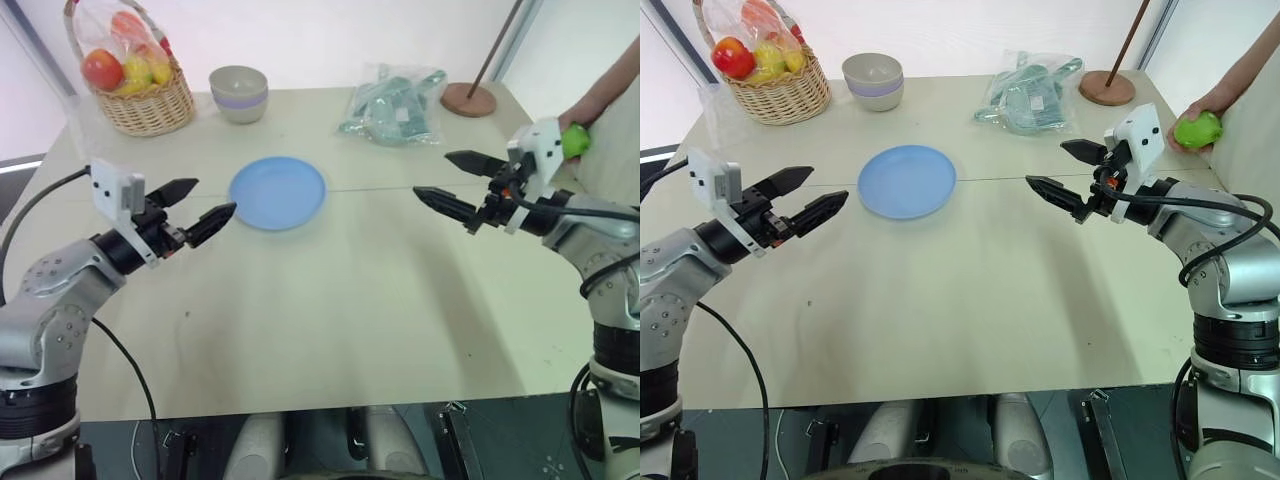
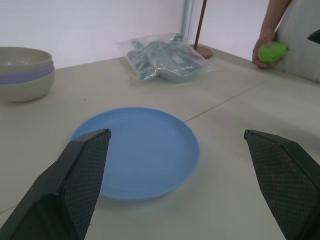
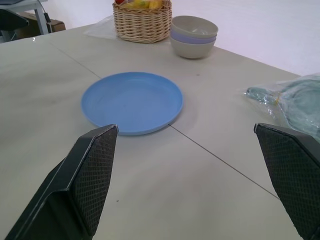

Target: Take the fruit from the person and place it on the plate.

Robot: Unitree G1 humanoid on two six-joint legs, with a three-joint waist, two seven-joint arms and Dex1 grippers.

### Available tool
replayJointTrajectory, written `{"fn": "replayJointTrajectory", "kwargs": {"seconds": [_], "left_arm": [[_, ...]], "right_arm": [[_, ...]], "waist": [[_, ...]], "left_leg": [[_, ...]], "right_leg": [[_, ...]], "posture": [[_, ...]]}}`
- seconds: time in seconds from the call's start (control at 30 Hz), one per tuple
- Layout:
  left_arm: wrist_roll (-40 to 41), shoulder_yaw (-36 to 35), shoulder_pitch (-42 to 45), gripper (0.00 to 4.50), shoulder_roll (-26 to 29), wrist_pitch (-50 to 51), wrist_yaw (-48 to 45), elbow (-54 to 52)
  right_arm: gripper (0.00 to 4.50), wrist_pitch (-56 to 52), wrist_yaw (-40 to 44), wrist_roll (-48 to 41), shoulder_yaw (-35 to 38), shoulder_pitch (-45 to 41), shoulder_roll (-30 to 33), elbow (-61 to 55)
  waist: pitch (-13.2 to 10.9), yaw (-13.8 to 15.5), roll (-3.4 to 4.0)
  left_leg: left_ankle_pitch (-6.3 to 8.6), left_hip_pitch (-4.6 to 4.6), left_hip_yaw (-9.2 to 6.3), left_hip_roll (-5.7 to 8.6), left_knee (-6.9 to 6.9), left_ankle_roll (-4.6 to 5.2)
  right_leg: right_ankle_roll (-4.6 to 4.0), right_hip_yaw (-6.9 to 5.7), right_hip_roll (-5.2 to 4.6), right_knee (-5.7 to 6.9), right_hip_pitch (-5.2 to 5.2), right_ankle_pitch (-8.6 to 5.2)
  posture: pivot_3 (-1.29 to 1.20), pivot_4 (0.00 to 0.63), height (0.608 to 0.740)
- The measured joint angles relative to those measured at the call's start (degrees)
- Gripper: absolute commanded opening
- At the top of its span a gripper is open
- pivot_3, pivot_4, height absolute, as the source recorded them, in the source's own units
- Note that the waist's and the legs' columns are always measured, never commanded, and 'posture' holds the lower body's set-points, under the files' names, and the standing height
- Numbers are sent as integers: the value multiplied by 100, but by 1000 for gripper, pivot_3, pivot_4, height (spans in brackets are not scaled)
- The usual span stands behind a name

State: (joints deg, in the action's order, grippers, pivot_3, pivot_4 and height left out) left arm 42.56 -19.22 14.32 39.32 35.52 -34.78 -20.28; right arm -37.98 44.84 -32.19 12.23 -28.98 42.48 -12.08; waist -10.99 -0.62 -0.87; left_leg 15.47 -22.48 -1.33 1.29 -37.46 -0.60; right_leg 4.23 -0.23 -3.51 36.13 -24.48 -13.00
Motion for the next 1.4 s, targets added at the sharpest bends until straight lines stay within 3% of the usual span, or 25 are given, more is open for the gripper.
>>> {"fn": "replayJointTrajectory", "kwargs": {"seconds": [0.93,1.13,1.4], "left_arm": [[-441,50,169,4500,-359,-218,171,222],[-523,56,249,4500,-361,-250,148,350],[-346,67,1201,4500,-753,-68,452,619]], "right_arm": [[4447,-173,-526,-93,5,158,24,-243],[4447,-418,-793,-225,2,-234,-97,-333],[4447,-489,-862,-237,-174,-340,-254,-406]], "waist": [[0,1,0],[0,-1,0],[0,30,-3]], "left_leg": [[0,0,0,0,-3,0],[0,0,-1,0,-3,0],[0,-11,-1,3,-30,0]], "right_leg": [[1,0,1,1,1,0],[1,0,4,2,1,0],[11,-2,4,3,5,6]], "posture": [[0,150,740],[0,150,740],[0,150,740]]}}
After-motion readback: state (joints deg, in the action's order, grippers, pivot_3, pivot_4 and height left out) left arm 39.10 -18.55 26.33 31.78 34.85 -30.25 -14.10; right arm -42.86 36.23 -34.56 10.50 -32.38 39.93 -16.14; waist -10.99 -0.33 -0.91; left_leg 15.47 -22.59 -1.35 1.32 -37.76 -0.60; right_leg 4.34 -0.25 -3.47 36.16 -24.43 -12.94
